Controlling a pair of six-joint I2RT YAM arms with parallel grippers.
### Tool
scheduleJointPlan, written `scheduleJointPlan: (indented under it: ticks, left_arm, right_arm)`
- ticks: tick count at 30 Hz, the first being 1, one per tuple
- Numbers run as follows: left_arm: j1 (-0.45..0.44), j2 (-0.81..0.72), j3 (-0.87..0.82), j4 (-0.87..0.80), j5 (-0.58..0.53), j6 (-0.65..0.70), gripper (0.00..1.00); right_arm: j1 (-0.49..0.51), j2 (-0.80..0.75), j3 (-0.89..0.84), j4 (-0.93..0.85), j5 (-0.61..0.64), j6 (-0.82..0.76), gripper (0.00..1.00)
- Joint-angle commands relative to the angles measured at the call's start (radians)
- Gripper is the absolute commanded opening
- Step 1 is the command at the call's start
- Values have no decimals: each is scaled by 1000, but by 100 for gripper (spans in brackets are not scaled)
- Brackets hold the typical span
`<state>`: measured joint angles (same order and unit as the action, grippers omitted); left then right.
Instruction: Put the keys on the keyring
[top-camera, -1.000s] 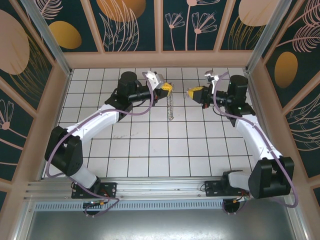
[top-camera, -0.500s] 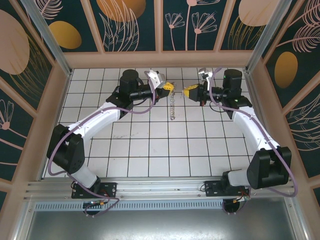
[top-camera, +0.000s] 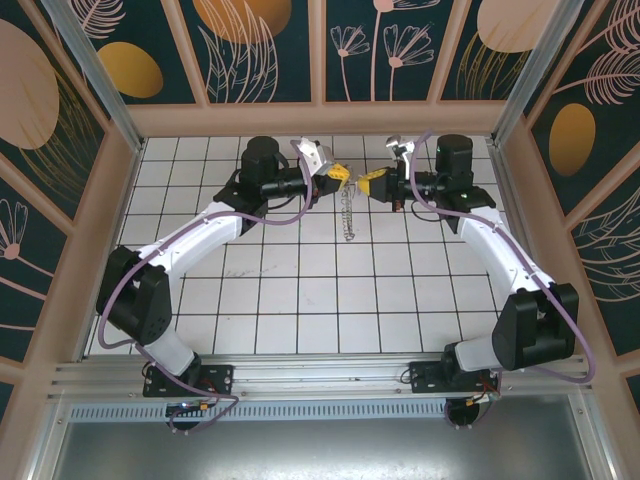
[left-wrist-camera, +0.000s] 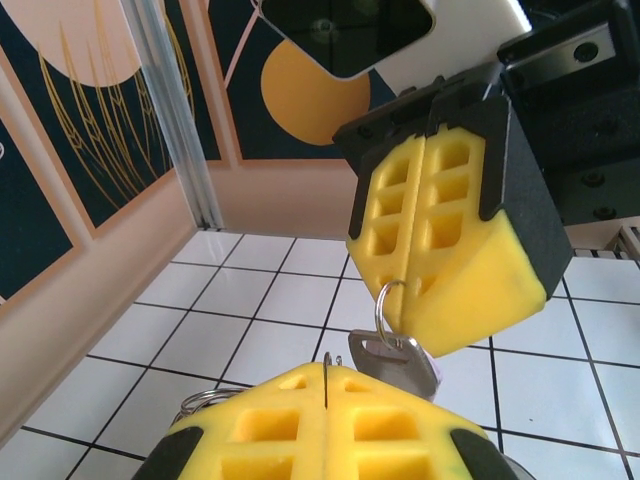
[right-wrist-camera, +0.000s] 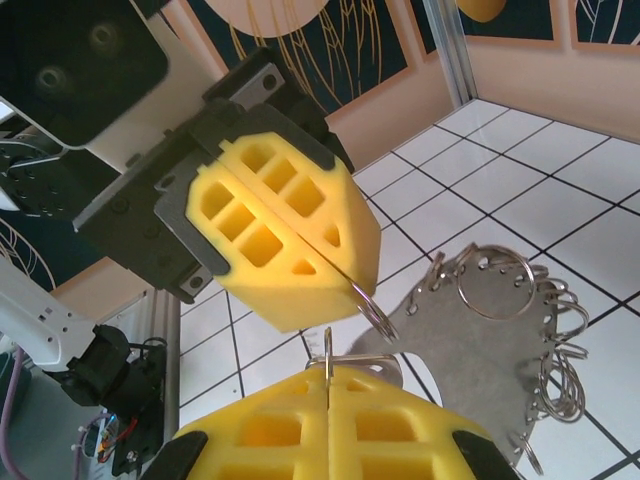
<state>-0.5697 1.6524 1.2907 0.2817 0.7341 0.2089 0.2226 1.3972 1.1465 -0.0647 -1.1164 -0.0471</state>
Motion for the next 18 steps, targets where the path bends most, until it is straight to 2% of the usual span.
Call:
scheduleJointPlan:
  ticks: [1,18]
  left_arm:
    - [-7,9,41,18,34,-3,0]
    - [-6,0,30,31,39,-10,0]
  right_arm:
    - [18,14,44,5,-7,-25,0]
    - [28,47,65,-19,18,-42,0]
